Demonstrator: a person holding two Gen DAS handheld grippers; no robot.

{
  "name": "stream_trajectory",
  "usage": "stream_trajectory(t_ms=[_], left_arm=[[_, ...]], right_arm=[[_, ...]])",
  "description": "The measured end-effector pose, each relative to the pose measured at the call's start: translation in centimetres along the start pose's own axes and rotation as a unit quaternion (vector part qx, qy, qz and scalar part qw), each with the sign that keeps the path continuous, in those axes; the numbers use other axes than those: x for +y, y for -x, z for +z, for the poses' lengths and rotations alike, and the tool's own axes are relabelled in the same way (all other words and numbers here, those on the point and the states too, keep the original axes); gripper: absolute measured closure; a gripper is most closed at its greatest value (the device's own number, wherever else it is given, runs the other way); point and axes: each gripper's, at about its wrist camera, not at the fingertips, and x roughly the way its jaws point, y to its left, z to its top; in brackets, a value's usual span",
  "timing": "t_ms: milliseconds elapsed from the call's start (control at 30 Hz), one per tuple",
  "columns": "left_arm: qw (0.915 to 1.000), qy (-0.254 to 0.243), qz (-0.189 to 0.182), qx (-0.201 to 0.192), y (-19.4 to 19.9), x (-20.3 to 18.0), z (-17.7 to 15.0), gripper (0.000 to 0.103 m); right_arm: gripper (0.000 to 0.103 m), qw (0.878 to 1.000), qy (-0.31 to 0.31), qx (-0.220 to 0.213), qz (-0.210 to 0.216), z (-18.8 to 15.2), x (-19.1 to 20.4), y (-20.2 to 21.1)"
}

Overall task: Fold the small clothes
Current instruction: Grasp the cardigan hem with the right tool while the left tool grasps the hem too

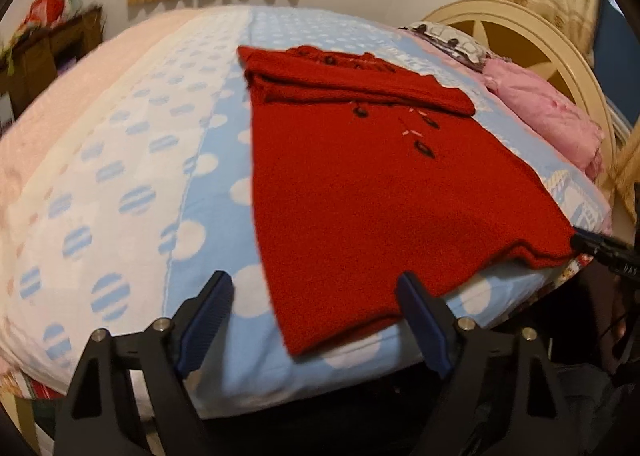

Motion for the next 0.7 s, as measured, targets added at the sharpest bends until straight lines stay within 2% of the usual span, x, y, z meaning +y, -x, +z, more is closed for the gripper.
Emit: stream_trajectory(t_ms=[167, 267, 300, 333, 433, 567, 633, 667, 700], left_arm=[[1.0, 0.009, 0.001, 0.002, 0.23, 0.51, -0.29, 0.017], [1.0, 0.008, -0.002, 0.003, 0.34, 0.27, -0.37, 0.02], [0.9999, 0.01, -0.011, 0.002, 0.48, 0.32, -0.37, 0.027], [0.9998, 0.011, -0.017, 0.003, 0.57, 0.31, -0.36, 0.029], [0.9992, 0.022, -0.033, 0.006, 0.53, 0.66, -0.33, 0.03], [0.9994, 0.002, -0.033, 0.011, 0.46, -0.05, -0.47, 0.03], [0.9994, -0.006, -0.033, 0.012, 0.55, -0.26, -0.48, 0.035], [0.9993, -0.005, -0.035, 0.011, 0.58, -0.16, -0.44, 0.04], [0.9991, -0.003, -0.041, 0.009, 0.61, -0.07, -0.44, 0.058]], right_arm=[[0.067, 1.0, -0.009, 0.002, 0.007, -0.07, -0.47, 0.05], [0.075, 0.999, -0.017, 0.007, 0.033, -0.12, -0.38, 0.07], [0.075, 0.999, -0.019, 0.009, 0.038, -0.13, -0.32, 0.02], [0.075, 0.999, -0.017, 0.009, 0.038, -0.14, -0.21, -0.02], [0.075, 0.999, -0.022, 0.011, 0.04, -0.19, -0.4, -0.28], [0.075, 0.998, -0.032, 0.012, 0.05, -0.2, -0.79, -0.36], [0.075, 0.999, -0.025, 0.012, 0.044, -0.24, -0.5, -0.26], [0.076, 0.999, -0.019, 0.012, 0.039, -0.27, -0.31, -0.26], [0.079, 0.999, -0.018, 0.011, 0.036, -0.25, -0.34, -0.2]])
